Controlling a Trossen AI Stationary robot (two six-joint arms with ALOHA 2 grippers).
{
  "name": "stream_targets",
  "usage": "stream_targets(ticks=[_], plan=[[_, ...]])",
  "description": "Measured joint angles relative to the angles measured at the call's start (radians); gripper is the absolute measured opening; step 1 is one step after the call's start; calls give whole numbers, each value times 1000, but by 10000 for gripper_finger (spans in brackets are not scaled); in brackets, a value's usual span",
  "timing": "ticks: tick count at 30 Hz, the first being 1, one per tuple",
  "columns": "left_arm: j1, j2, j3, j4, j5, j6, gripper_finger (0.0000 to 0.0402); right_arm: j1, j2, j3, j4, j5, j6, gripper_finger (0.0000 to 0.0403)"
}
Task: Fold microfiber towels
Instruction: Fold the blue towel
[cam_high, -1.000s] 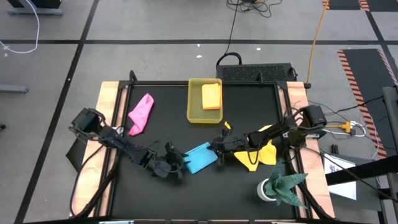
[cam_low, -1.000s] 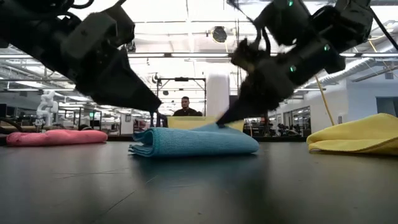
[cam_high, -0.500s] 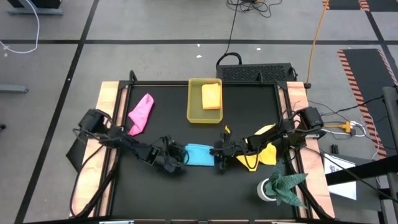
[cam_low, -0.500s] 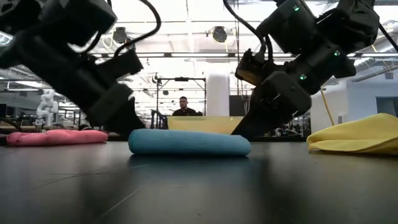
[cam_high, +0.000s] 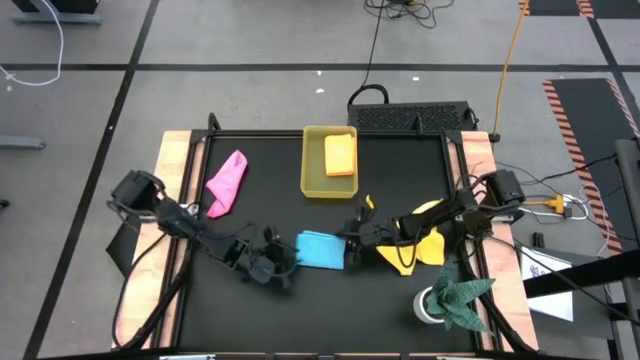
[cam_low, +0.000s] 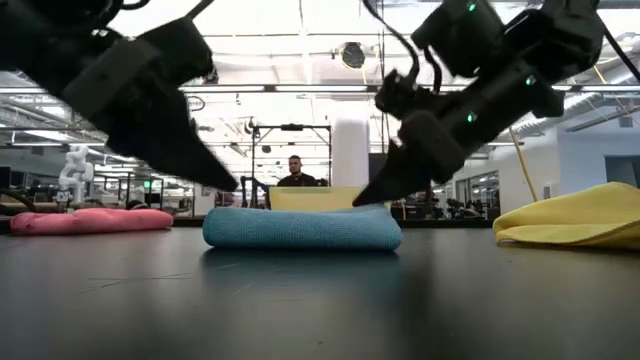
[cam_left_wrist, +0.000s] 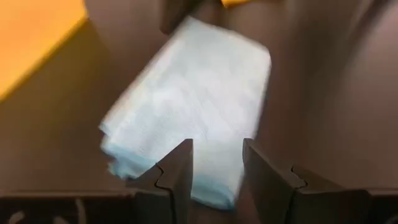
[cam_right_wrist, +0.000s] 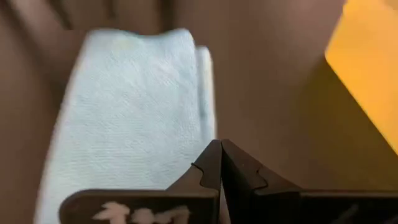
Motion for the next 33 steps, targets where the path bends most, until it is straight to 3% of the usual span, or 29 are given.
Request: stream_targets(ticks=[8,12,21,27,33], plan=[[31,115,0,-5,-65,-37,143,-4,10,1,-79,-41,33,0],[62,82,0,-64,-52,-24,143,16,9,1,-84,-155,71,0],[53,-58,0,-126,-19,12,143,50,-72,1,-162,-156,27,0],[82,-55,0,73,49,147,143,59,-165,1,-265,-111,19,0],[148,31,1,320,167,260,143,98,-190,1,-229,-104,-47,0]])
